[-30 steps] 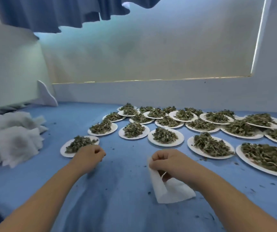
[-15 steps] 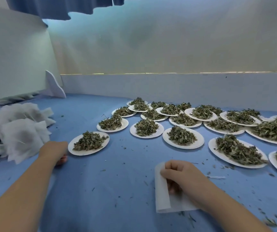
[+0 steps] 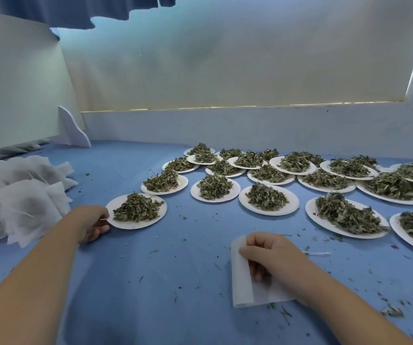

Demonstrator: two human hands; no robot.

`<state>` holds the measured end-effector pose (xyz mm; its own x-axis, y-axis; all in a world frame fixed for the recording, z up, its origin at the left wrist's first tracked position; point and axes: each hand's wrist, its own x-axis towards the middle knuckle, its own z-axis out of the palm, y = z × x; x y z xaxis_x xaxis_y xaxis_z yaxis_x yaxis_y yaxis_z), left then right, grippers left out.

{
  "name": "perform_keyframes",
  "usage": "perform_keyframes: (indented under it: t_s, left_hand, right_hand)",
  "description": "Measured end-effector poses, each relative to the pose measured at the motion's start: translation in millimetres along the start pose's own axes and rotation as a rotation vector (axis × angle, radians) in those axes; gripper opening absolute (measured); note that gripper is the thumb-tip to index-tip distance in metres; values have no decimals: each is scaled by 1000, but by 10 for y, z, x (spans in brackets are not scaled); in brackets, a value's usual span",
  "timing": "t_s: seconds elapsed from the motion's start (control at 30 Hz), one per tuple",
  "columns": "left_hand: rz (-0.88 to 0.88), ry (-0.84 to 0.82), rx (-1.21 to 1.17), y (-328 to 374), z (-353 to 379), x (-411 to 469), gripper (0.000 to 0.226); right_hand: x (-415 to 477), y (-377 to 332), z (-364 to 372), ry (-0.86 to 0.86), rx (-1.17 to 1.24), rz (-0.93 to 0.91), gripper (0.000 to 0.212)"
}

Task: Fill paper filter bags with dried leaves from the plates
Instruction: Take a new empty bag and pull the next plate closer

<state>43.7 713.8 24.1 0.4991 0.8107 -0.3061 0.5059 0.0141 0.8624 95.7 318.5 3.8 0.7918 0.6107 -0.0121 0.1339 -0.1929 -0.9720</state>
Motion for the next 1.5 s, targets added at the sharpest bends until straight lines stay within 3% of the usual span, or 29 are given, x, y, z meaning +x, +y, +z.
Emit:
perform_keyframes:
  t_s: [0.2,0.43,0.53,0.7,0.83,0.97,1.1,1.3,1.5]
  left_hand:
    - [17,-77,-182,-106,25,-192,14]
    - [67,-288,-169,-144,190,-647,3]
    - [75,-420,-165,-134,407,-943,4]
    - [113,-689,-143,-71,921,-1480,11]
    - [130,-903,-137,-59,1332,-1886,23]
    - [135,-1060,-88,-43,1660,-2235,22]
    - [134,-1145,-32,-20,1919,-2474,22]
    - [110,-1235,46,-9,2153,-2688,22]
    - [148,-1349,241,22,2260,-2912,19]
  right_hand:
    - [-114,-16,-76,33,84,5,27]
    - [-416,-153,-595,100,194,-48,27]
    - [-588,-192,-908,150,144,-76,12]
    - [-950,-123,-1437,319,105,-63,28]
    - [-1254,108,-1852,496,24,17,22]
    - [-1561,308,-2207,671,-1,78,36]
    - [-1826,392,-2447,748,98,92,40]
    - [-2067,309,-2759,870,233,93,19]
    - [-2048,112,-2866,819,184,32,25]
